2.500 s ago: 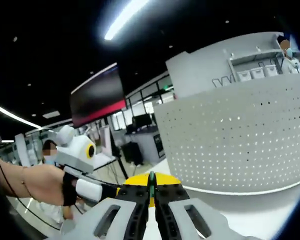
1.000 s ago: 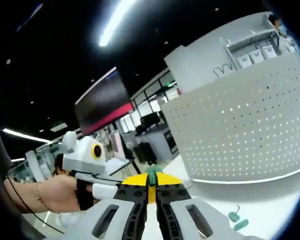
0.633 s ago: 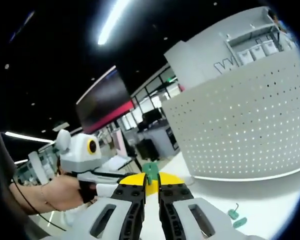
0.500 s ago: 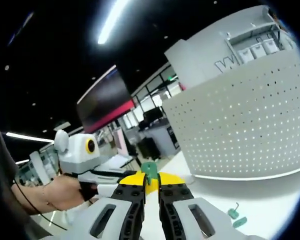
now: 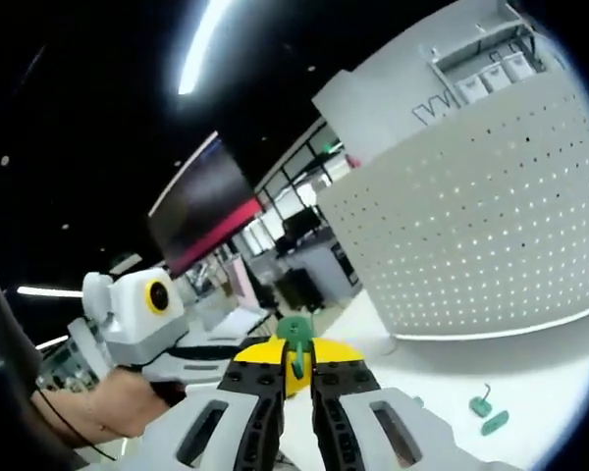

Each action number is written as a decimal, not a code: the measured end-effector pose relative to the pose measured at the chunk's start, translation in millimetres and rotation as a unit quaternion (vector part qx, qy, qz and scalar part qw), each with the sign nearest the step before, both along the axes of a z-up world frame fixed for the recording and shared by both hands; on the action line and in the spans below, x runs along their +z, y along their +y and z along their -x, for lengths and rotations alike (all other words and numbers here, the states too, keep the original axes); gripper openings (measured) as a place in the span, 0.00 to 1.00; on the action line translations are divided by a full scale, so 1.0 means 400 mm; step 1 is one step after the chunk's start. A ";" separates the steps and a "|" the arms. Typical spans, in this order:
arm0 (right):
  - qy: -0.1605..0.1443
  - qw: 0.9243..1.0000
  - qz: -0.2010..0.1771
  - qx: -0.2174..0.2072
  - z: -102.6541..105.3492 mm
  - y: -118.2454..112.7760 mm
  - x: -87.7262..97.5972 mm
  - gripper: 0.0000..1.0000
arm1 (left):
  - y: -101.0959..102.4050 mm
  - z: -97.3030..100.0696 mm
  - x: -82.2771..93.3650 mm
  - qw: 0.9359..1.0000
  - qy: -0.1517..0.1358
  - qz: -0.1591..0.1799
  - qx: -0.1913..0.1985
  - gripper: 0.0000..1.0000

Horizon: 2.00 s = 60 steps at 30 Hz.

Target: Insert the hook assembly into the mounting plate slot until the hook locks in place.

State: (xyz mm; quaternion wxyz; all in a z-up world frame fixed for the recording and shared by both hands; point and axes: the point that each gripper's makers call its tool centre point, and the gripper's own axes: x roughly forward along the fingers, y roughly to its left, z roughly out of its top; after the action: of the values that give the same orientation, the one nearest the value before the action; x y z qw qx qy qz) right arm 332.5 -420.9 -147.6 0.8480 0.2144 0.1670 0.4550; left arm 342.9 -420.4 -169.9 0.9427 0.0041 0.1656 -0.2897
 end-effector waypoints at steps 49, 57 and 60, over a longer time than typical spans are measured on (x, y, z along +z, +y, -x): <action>-0.034 0.998 0.052 0.006 0.010 0.002 -0.021 0.00 | 0.026 0.017 -0.022 1.000 0.012 0.012 0.005 0.35; -0.055 0.996 0.067 -0.021 -0.024 -0.030 -0.019 0.00 | 0.018 0.019 -0.063 0.999 0.040 -0.003 -0.002 0.73; -0.074 0.993 0.078 -0.043 -0.047 -0.049 -0.011 0.00 | 0.004 0.023 -0.073 0.999 0.050 0.006 -0.007 0.91</action>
State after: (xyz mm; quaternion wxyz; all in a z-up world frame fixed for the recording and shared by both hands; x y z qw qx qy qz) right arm 351.3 -440.5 -152.1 0.8909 0.1203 0.1294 0.4185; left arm 333.5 -418.6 -198.9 0.9313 -0.0151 0.2106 -0.2969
